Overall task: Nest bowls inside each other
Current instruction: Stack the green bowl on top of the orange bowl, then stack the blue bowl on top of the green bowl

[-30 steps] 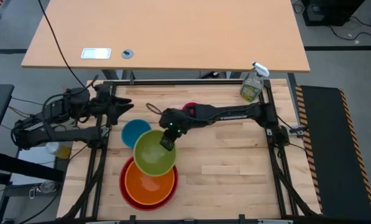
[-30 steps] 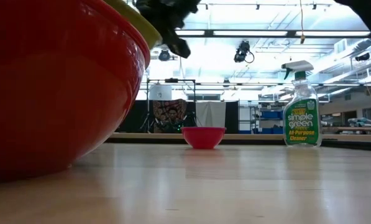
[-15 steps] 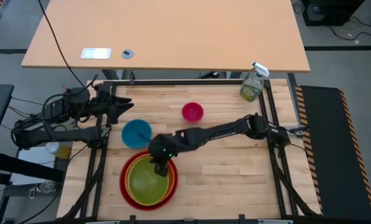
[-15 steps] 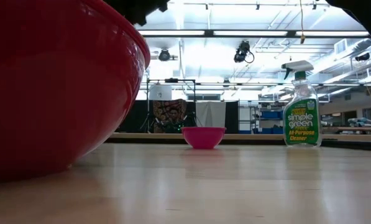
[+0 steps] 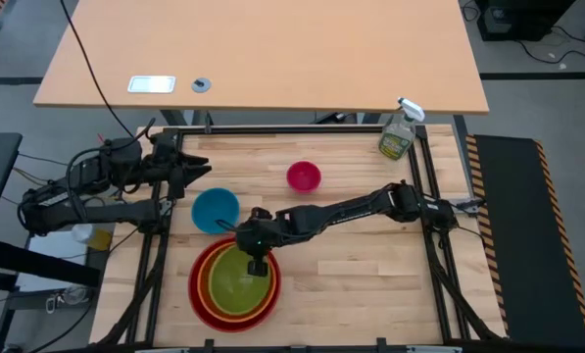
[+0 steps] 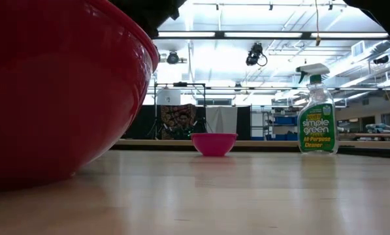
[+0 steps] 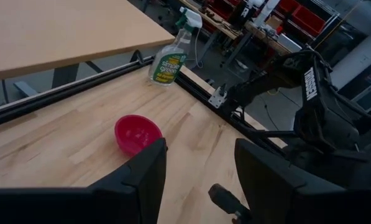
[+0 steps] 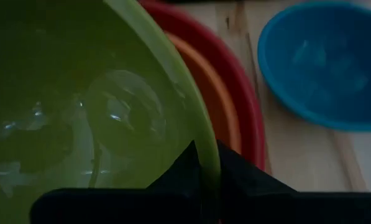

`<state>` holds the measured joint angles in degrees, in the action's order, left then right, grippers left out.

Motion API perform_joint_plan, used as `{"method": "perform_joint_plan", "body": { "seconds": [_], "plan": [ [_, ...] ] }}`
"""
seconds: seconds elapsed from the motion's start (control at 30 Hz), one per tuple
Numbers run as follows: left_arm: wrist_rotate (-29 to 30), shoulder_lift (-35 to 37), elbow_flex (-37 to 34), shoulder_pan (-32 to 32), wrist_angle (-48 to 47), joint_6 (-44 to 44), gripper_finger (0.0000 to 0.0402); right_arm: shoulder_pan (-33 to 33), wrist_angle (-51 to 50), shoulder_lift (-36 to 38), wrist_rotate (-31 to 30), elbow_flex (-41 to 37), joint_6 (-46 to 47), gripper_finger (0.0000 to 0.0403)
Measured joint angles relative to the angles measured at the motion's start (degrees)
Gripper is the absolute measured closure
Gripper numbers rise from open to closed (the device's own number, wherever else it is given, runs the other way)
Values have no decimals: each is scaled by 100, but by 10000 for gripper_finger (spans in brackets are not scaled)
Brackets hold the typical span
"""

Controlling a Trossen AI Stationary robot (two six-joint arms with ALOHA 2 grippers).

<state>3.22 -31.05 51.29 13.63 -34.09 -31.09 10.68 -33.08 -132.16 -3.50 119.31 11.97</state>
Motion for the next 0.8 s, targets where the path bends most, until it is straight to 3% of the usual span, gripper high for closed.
{"method": "perform_joint_plan", "body": {
  "seconds": [0.2, 0.5, 0.8],
  "plan": [
    [-7, 9, 0, 0, -3, 24, 209, -43, -300, 0, 264, 0, 148, 339],
    [-7, 9, 0, 0, -129, 90, 209, -223, -297, 79, 583, 16, 336, 265],
    [-7, 6, 0, 0, -448, 170, 209, -379, -1383, 120, 767, 929, -18, 239]
  ]
}}
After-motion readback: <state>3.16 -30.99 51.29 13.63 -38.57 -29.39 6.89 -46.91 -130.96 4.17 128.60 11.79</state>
